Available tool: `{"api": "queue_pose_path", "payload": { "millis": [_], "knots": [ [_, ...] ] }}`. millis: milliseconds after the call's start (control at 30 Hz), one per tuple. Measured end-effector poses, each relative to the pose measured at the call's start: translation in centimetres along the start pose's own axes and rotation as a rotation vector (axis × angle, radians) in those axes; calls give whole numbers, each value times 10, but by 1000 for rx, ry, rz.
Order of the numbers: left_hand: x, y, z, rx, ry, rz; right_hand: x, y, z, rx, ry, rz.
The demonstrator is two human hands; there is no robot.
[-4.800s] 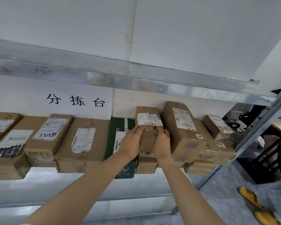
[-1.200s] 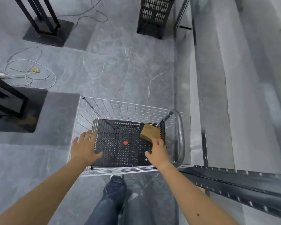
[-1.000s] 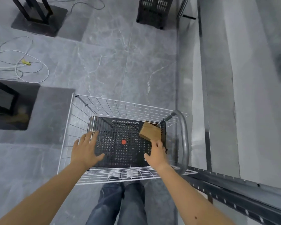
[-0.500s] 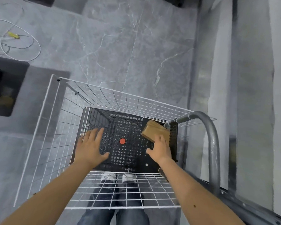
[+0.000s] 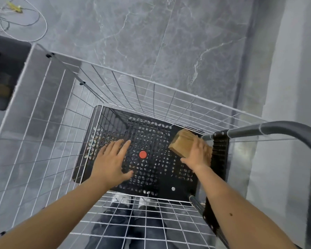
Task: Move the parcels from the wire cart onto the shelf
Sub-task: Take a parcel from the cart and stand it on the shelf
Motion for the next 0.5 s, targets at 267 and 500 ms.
{"api": "queue_pose_path", "payload": {
  "millis": [267,500],
  "knots": [
    [-5,-25,7,-109,1,-110,35,9,15,-125,10,9],
    [-10,-32,-7,-169,-21,-145,32,-8,3,-109,-16,-10]
  ]
}}
Point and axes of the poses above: each hand's wrist, its own x-axis towards the middle knuckle, its own z-axis out of the palm, y = z × x, the point moved 1 cm from there along x, towards the middle knuckle, and after that the axes turned 7 degrees about x, right-handed, at the moved point
